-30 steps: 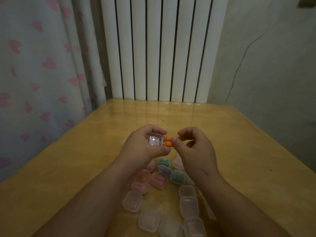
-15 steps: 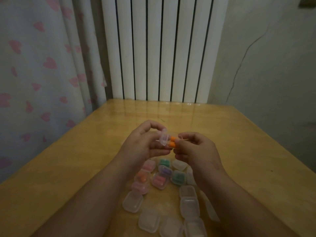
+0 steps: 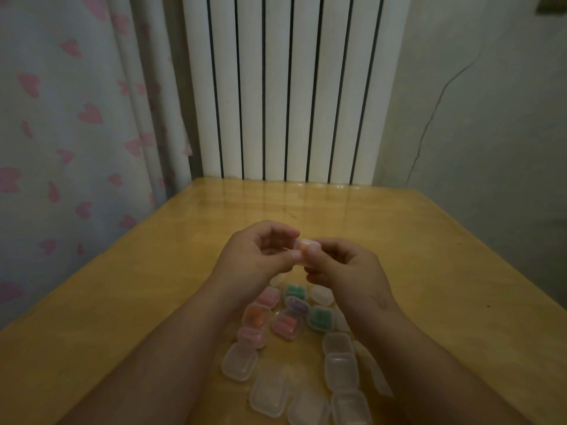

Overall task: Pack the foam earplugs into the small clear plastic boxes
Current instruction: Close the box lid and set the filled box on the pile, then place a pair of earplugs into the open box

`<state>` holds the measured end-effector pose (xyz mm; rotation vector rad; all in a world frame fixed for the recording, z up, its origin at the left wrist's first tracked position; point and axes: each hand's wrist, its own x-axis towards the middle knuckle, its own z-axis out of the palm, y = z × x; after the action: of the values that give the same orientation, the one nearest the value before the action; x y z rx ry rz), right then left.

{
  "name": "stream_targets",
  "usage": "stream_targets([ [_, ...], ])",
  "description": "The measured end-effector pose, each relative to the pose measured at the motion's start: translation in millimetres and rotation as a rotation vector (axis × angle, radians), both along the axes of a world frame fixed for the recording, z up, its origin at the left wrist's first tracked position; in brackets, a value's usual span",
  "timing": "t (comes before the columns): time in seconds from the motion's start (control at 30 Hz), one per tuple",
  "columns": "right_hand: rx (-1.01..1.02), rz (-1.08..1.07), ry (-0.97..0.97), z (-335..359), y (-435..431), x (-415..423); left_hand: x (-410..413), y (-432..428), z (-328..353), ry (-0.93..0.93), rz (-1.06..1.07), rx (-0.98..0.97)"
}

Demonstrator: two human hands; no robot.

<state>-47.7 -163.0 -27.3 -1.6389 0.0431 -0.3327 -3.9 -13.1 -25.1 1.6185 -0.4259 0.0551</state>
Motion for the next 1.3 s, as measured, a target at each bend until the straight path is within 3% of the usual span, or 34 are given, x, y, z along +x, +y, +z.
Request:
stream_targets([
  [0.17,-0.175,-0.148,-0.012,3,-12,4,5,1,-1,-0.069,0.193,0.035],
  [0.5,-0.659,-0.013,0.102,-8,15,-1,17,13,0,-0.012,0.451,0.064],
  [0.77,-0.706,-0.086,0.044,-7,11,4,28,20,-5,-0.026,0.453,0.151],
  [1.03,-0.774,0.000,0.181,4,9,36,37,27,-17,-0.171,0.627,0.682],
  [1.3,-1.042,0.091,0.249,5,37,74,35,26,-19,-0.149,0.513,0.806],
])
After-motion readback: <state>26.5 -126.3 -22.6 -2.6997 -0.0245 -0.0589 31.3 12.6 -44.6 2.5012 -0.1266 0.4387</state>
